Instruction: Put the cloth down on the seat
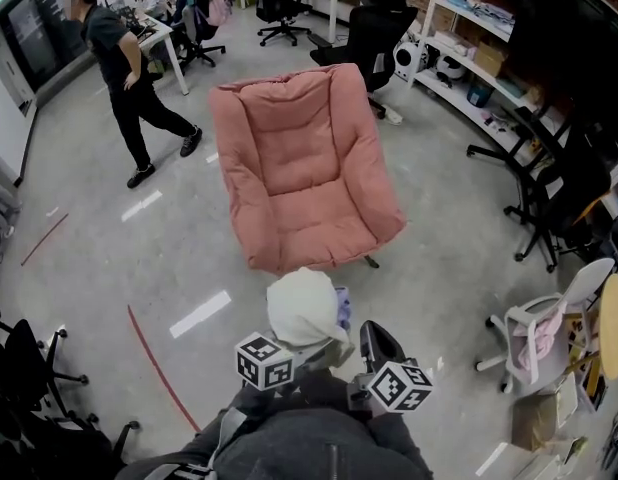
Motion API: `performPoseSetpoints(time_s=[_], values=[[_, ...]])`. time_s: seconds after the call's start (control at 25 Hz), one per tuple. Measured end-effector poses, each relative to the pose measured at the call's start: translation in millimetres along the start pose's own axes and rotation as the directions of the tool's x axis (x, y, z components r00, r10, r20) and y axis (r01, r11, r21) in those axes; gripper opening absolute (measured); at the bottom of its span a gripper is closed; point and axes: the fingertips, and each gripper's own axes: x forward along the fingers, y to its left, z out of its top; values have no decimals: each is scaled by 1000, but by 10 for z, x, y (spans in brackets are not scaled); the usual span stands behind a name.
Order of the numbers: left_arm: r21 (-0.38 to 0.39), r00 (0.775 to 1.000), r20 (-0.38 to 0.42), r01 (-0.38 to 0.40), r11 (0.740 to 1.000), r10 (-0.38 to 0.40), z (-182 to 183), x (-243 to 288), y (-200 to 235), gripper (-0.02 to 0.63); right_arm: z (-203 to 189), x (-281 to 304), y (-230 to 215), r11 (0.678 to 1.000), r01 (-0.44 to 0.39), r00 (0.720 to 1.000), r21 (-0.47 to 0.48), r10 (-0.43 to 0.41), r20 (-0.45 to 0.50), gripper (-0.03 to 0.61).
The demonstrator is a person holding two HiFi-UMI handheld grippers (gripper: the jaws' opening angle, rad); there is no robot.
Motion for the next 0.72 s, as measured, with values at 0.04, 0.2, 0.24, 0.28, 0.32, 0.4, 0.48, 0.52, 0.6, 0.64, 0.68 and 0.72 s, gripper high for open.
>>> performPoseSetpoints(time_s=[0.04, 0.2, 0.24, 0.28, 0.32, 0.4, 0.48, 0.52, 0.6, 0.64, 0.68, 0.72], values=[[-1, 1000, 2, -6, 1000, 6, 34, 60, 46, 275, 45, 62, -36, 1000, -4, 1000, 0, 4, -4, 12], [-7, 1000, 9, -23, 1000, 23, 171, 305, 204, 275, 251, 290, -191, 1000, -20, 1000, 3, 20, -7, 12], [-4, 1000, 12, -25, 1000, 25, 206, 363, 235, 275, 303, 345, -224, 1000, -25, 1000, 0, 25, -5, 12], [0, 1000, 15, -28, 1000, 28, 240, 416, 265, 275, 352, 400, -251, 1000, -30, 1000, -3, 30, -4, 12], [4, 999, 17, -31, 1000, 31, 270, 461, 292, 275, 393, 449, -275, 999, -36, 999, -6, 36, -4, 12], [7, 999, 20, -38, 999, 38, 308, 526, 329, 275, 446, 523, -313, 999, -45, 999, -7, 45, -9, 12], [5, 999, 22, -47, 999, 47, 326, 568, 355, 275, 473, 576, -340, 999, -54, 998, -4, 54, -15, 12], [2, 998, 22, -52, 999, 52, 329, 582, 366, 275, 476, 598, -349, 998, -59, 998, -2, 59, -18, 12], [-5, 998, 20, -61, 998, 61, 311, 593, 387, 275, 458, 629, -361, 998, -66, 997, 2, 66, -26, 12], [-7, 998, 17, -64, 998, 64, 295, 591, 397, 275, 443, 639, -365, 998, -68, 997, 4, 68, -30, 12], [-9, 998, 12, -66, 998, 66, 279, 587, 407, 275, 430, 647, -369, 998, -69, 997, 6, 69, -33, 12], [-9, 998, 8, -68, 998, 68, 266, 581, 417, 275, 421, 650, -374, 998, -67, 997, 9, 68, -34, 12]])
